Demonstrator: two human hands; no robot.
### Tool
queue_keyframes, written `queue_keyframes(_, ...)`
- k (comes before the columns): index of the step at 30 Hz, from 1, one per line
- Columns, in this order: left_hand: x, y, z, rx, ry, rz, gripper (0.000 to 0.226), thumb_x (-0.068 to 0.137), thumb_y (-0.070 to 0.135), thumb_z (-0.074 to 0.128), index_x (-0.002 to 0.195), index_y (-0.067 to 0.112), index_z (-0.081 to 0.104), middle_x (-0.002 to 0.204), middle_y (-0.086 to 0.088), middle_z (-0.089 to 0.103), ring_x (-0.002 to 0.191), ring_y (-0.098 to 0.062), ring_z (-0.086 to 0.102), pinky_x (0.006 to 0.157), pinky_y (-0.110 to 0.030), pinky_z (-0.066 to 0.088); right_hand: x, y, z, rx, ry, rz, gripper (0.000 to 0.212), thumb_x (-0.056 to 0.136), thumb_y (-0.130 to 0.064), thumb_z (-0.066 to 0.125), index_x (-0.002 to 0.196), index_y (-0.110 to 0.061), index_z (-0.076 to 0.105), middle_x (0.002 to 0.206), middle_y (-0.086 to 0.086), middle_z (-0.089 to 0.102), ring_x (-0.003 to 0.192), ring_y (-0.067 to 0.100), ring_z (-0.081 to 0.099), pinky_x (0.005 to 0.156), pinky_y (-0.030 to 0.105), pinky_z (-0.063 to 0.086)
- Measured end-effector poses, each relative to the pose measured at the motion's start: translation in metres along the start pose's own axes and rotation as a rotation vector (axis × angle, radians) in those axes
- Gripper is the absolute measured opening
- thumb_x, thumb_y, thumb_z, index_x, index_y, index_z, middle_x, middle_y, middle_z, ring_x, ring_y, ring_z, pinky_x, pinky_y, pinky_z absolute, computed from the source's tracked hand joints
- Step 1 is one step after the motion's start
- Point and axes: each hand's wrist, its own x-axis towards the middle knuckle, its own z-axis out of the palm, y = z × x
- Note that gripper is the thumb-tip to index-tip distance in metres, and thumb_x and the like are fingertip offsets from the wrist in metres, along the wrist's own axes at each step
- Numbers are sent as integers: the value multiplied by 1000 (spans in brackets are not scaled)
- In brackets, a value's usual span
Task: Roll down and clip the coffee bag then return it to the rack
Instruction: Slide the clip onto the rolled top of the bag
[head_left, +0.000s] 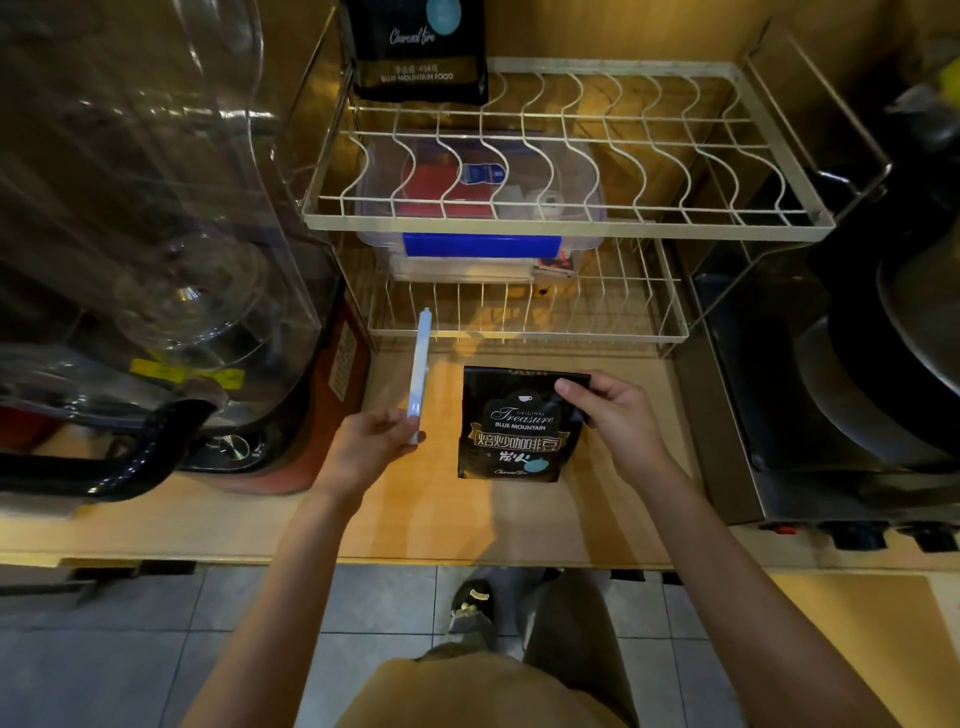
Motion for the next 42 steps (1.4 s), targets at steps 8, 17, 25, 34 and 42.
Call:
queue_keyframes(8, -22, 30, -22, 337, -184, 297, 12, 83, 13, 59, 92, 18, 66, 104, 0, 66, 93, -11, 60, 78, -20, 49, 0, -2, 1, 5, 18, 11, 14, 83, -4, 62, 78, -16, 67, 56, -12, 69, 51, -6, 60, 45, 5, 42)
queue_keyframes(17, -3, 45, -7, 434, -187, 432, 28, 83, 9, 59, 108, 22, 56, 114, 9, 56, 107, -6, 53, 88, -25, 48, 1, -3, -3, -22, 1, 14, 11, 81, -3, 64, 83, -13, 69, 59, -8, 70, 51, -5, 60, 47, 6, 42)
queue_keyframes(25, 23, 50, -8, 353, -462, 378, 47, 82, 8, 60, 119, 33, 45, 117, 17, 56, 110, 8, 53, 88, -14, 47, 7, -14, -18, -175, -158, 121, 16, 83, -4, 61, 94, -12, 70, 77, -2, 67, 60, 0, 58, 51, 11, 40)
queue_keyframes(34, 18, 41, 23, 180, -409, 348, 37, 84, 10, 56, 118, 23, 49, 106, 13, 60, 98, 2, 59, 85, -21, 52, 14, -21, -21, -329, -225, 30, 14, 82, -8, 64, 95, -10, 70, 85, -4, 69, 73, 0, 65, 63, 8, 49)
queue_keyframes(42, 11, 28, 34, -31, -302, 328, 32, 83, 3, 56, 104, 26, 54, 97, 3, 65, 84, 1, 66, 70, -16, 56, 12, -12, -15, -644, -49, -232, 18, 79, -18, 70, 95, -12, 72, 106, -2, 48, 110, 14, 36, 93, 22, 32)
